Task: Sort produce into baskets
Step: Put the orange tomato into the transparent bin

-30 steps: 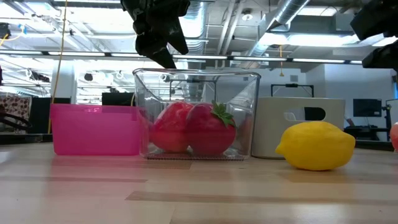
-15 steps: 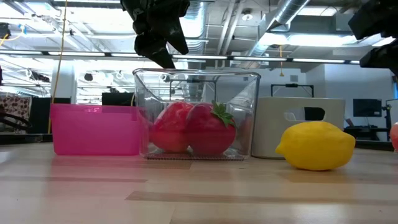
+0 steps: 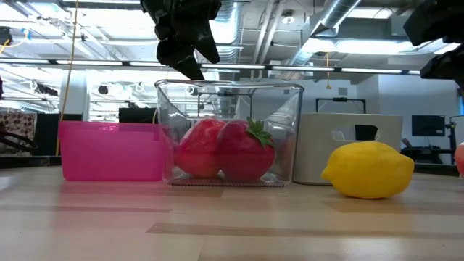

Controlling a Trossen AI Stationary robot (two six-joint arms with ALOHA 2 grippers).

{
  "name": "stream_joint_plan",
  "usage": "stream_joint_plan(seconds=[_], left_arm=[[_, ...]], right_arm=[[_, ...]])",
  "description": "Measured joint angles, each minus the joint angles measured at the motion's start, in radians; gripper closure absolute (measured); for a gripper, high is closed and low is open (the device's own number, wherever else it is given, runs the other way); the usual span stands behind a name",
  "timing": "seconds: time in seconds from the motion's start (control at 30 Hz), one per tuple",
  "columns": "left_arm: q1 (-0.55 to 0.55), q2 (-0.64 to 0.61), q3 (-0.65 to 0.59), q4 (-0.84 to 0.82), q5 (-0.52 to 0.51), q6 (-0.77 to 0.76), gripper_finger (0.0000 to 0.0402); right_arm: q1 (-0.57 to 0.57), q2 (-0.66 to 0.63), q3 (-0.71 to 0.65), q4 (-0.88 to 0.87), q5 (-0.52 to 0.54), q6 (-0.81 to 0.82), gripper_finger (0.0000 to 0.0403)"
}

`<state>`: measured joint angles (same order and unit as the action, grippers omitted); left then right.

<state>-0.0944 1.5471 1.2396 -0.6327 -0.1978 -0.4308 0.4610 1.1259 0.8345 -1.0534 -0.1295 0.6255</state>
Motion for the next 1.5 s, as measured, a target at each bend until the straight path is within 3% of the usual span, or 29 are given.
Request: stream_joint_plan(seconds=[0.3, 0.63, 0.83, 1.0, 1.1, 1.5], left_arm=[[0.000, 0.000, 0.000, 0.000, 0.000, 0.000, 0.0008], [0.000, 0.000, 0.000, 0.000, 0.000, 0.000, 0.0008], [0.000, 0.000, 0.000, 0.000, 0.000, 0.000, 0.0008], [0.000, 0.000, 0.000, 0.000, 0.000, 0.000, 0.0008], [0.000, 0.000, 0.000, 0.000, 0.000, 0.000, 0.0008], [0.000, 0.000, 0.000, 0.000, 0.000, 0.000, 0.0008]], right_arm=[[-0.034, 0.000, 0.000, -0.008, 0.000, 0.022, 0.0106], [-0.060, -0.002, 0.000, -0.008, -0.001, -0.039, 0.0008], [-0.115, -0.002, 0.000, -0.103, 0.013, -0.104, 0.0028], [-0.154, -0.002, 0.000, -0.181, 0.094, -0.102, 0.0029], [-0.154, -0.002, 0.000, -0.180, 0.133, -0.104, 0.0029], [-0.098, 0.106, 0.000, -0.200, 0.124, -0.204, 0.0029]])
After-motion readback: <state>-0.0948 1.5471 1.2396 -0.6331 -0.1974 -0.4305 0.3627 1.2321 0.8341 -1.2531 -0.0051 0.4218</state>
